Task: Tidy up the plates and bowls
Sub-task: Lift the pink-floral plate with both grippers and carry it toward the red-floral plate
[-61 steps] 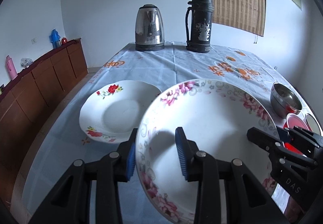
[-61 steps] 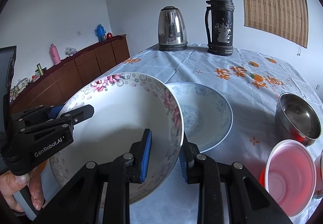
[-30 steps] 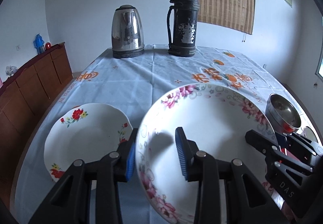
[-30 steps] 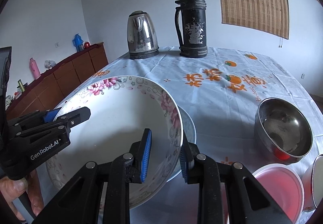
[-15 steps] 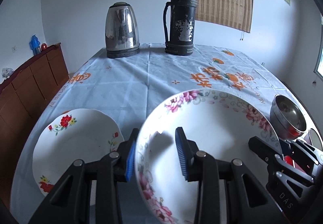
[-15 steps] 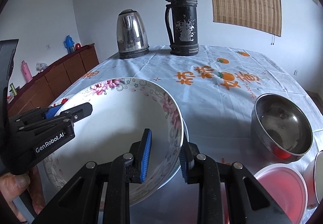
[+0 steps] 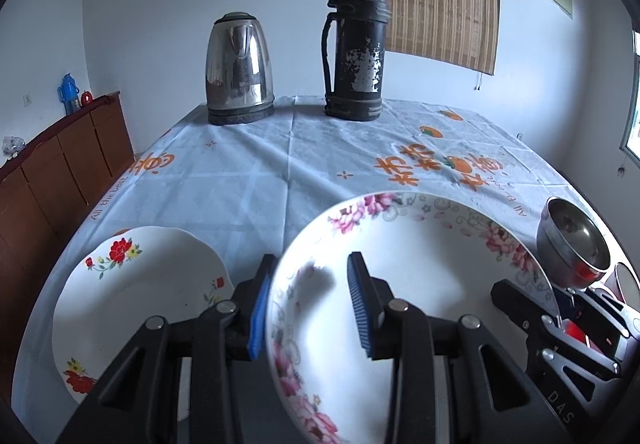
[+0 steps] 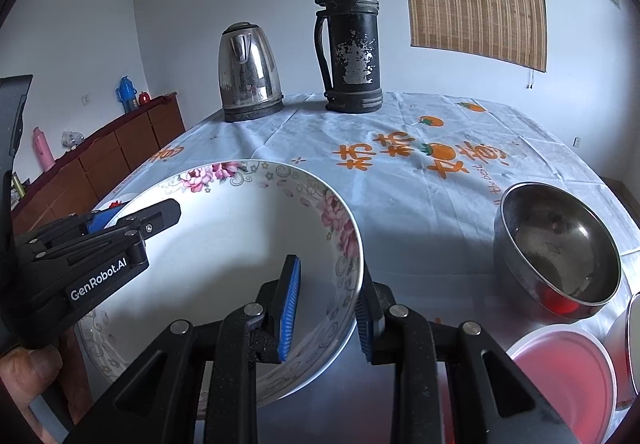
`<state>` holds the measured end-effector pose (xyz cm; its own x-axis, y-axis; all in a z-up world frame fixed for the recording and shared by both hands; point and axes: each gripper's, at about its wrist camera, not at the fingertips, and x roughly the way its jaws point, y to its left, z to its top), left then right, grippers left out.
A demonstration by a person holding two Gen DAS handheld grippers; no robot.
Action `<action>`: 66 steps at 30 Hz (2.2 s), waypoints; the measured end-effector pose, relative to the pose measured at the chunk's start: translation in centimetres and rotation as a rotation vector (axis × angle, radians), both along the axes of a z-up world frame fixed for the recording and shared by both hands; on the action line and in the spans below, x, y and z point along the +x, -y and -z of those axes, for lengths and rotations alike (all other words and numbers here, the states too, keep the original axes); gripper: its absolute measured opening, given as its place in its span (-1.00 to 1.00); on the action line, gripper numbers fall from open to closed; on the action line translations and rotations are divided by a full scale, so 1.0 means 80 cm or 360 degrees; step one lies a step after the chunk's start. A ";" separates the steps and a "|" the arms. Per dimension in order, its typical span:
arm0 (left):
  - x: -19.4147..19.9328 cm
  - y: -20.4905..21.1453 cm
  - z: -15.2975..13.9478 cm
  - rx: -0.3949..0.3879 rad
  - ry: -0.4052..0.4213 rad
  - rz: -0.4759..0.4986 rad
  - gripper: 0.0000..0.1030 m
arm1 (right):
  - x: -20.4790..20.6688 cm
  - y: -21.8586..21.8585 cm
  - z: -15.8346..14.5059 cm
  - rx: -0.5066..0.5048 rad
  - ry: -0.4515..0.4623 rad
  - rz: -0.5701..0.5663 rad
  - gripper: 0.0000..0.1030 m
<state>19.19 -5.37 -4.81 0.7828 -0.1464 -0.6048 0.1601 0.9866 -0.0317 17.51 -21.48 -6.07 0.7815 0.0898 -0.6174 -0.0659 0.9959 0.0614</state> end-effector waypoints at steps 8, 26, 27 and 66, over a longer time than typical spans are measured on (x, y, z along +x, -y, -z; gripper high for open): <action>0.005 0.003 0.006 0.0004 -0.0014 0.0009 -0.34 | 0.001 0.000 0.003 -0.0025 -0.0006 0.0022 -0.46; 0.012 0.005 0.018 0.0025 -0.0038 0.0017 -0.34 | 0.008 -0.002 0.007 -0.0044 -0.0047 0.0044 -0.46; 0.012 0.006 0.019 0.0027 -0.0039 0.0018 -0.34 | 0.008 -0.002 0.007 -0.0044 -0.0050 0.0047 -0.46; 0.018 0.012 0.030 0.0122 -0.0065 0.0023 -0.40 | 0.015 -0.001 0.012 -0.0090 -0.0089 0.0075 -0.46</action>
